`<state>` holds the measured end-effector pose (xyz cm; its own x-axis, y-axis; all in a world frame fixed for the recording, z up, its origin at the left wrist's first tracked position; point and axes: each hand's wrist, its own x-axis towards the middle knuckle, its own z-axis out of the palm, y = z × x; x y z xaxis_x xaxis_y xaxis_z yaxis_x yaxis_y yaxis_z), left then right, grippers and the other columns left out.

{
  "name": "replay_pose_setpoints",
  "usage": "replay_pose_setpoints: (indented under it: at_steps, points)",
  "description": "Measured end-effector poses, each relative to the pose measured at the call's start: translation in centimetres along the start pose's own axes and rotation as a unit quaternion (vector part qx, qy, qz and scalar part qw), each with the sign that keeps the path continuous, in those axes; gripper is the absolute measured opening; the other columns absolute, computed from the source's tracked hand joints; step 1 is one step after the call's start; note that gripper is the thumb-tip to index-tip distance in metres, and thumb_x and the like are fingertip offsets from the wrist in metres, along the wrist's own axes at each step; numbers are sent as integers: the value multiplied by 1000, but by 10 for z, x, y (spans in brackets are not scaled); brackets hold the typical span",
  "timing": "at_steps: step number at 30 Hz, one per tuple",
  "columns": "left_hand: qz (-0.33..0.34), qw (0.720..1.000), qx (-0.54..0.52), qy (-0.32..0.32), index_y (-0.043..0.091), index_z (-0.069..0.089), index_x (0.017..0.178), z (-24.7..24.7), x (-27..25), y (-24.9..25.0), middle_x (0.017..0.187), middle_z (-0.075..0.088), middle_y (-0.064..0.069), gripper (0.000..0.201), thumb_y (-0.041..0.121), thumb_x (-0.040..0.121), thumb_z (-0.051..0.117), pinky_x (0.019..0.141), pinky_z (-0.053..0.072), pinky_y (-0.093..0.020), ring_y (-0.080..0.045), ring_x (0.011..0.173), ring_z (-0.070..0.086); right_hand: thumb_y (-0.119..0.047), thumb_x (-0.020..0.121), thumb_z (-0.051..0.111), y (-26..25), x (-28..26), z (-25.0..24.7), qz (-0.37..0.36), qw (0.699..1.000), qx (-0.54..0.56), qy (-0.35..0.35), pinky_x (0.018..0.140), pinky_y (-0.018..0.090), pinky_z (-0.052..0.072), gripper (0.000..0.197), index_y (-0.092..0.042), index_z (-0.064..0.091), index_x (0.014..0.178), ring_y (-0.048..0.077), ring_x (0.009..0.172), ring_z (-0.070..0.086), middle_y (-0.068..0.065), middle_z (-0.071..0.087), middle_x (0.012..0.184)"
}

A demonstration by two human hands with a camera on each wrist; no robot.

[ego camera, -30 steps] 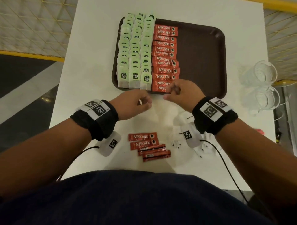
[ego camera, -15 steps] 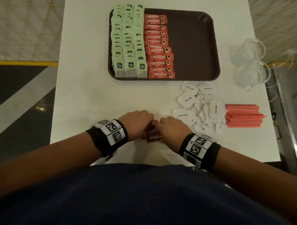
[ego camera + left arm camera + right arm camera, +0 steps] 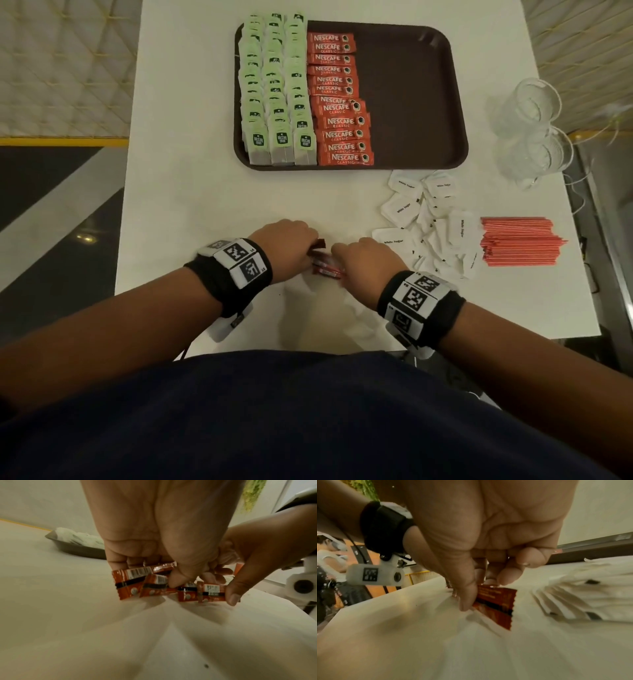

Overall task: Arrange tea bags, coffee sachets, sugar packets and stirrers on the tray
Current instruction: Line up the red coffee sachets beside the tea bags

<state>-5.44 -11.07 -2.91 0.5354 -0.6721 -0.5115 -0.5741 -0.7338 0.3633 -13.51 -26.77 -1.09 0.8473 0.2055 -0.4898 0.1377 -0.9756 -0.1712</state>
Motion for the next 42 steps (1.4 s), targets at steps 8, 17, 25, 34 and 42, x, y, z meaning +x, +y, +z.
replay_pose_setpoints:
  at_steps: [8,17,25,34,42]
  points:
    - [-108,948,-280,104,15,53,107,-45,-6,-26,91,64,-2,13,21,96,51,64,45,-29,-16,77,61,-22,83,74,13,9,-38,39,960,277,0,66,31,48,19,-20,59,94,17,71,61,-7,62,81]
    - [-42,810,-585,-4,26,61,118,-86,-3,-21,114,71,-1,23,34,98,51,95,53,-48,-22,106,68,-20,80,78,30,37,-92,-2,932,362,31,78,35,59,16,-20,68,93,13,78,69,-5,70,89]
    - [-17,799,-601,-14,21,51,125,-95,17,-16,108,72,-7,26,30,100,53,69,56,-29,-19,82,71,-22,76,81,46,70,-115,14,928,360,94,77,45,59,21,-19,64,87,20,76,69,2,71,82]
    - [-67,708,-697,96,18,53,109,-110,41,-38,90,72,-8,11,27,103,48,60,49,-22,-8,56,50,-30,80,78,74,91,-123,26,920,343,190,73,32,56,16,-32,63,81,6,75,62,-10,65,84]
    - [-47,727,-677,104,10,53,128,-119,70,-35,87,65,-3,39,27,95,64,59,49,-24,-10,60,49,-23,80,73,78,106,-126,-67,941,133,304,79,39,52,9,-23,66,85,15,85,56,-8,61,90]
